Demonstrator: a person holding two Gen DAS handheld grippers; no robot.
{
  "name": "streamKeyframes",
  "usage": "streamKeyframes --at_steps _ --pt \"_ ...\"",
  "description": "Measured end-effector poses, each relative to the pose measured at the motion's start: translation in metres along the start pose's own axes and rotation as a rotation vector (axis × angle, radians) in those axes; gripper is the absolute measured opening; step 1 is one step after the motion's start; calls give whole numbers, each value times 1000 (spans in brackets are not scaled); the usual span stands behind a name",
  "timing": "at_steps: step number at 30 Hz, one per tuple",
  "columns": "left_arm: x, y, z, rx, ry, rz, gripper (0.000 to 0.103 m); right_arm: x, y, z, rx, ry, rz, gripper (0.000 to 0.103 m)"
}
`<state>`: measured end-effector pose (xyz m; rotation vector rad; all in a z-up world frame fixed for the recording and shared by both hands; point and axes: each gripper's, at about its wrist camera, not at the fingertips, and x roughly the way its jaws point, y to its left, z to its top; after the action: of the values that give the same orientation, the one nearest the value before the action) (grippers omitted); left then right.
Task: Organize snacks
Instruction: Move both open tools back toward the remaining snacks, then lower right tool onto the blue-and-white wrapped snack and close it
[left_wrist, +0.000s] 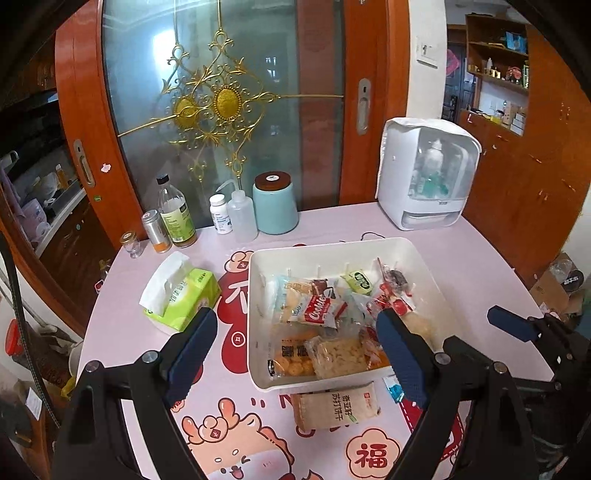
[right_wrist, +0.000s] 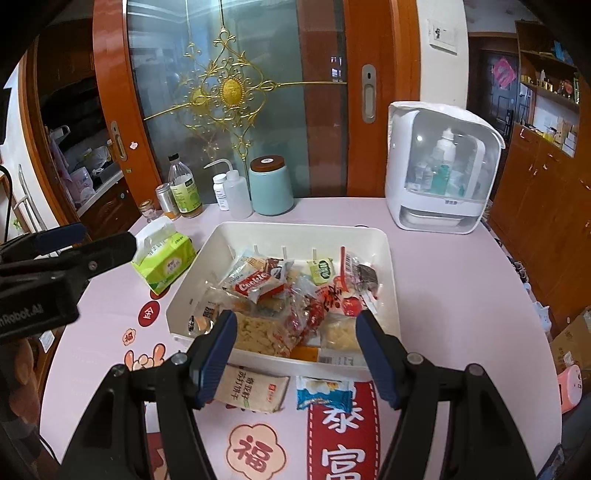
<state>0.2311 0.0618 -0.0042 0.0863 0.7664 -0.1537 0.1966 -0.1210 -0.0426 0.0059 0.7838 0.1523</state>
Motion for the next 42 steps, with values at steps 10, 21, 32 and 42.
streamKeyframes --at_steps 10,21,32,42 --pt "10 8 -27 -16 55 24 87 1 -41 -25 56 35 -45 67" --pt "53 8 -84 -31 211 36 87 42 -69 -62 121 170 -29 67" --pt "95 -4 -135 -64 361 27 87 96 -44 -99 -90 236 119 67" --pt "108 0 -143 -132 407 54 87 137 -22 -113 -321 254 161 49"
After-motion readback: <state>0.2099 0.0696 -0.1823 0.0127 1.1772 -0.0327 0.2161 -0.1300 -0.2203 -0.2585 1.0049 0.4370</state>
